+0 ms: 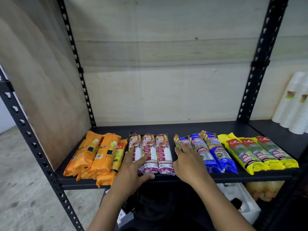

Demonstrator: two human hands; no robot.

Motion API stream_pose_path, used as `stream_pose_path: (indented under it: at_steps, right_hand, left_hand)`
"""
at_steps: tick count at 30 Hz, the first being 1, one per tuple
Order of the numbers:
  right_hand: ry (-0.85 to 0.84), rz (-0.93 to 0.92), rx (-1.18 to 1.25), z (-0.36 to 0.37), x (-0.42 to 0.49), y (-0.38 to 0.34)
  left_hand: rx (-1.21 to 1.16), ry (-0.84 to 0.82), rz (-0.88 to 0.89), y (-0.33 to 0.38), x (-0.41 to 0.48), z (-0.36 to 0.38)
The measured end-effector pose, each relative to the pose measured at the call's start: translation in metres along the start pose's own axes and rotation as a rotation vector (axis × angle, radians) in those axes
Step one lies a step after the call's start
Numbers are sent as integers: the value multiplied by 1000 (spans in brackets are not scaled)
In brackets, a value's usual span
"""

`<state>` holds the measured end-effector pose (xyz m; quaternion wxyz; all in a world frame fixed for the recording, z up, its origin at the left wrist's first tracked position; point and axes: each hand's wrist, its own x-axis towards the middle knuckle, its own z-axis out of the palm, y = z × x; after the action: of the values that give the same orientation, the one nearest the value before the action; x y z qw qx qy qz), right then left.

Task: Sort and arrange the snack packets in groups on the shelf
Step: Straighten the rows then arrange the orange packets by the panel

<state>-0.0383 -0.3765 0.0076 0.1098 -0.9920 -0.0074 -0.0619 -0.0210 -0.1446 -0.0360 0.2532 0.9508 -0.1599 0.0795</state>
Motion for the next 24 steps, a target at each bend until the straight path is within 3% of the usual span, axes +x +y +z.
stream_pose_path:
  at_steps: [9,15,24]
  right_hand:
    - [98,-110,51,-7,-11,-13]
    - [-3,-159,45,-3,-16,-24]
    - [31,-174,65,-7,-17,-24]
  left_hand:
    - [-56,15,-2,2,-2,-3]
    - [-74,31,8,1,-1,-5]
    - [-87,25,10,1,-3,-5]
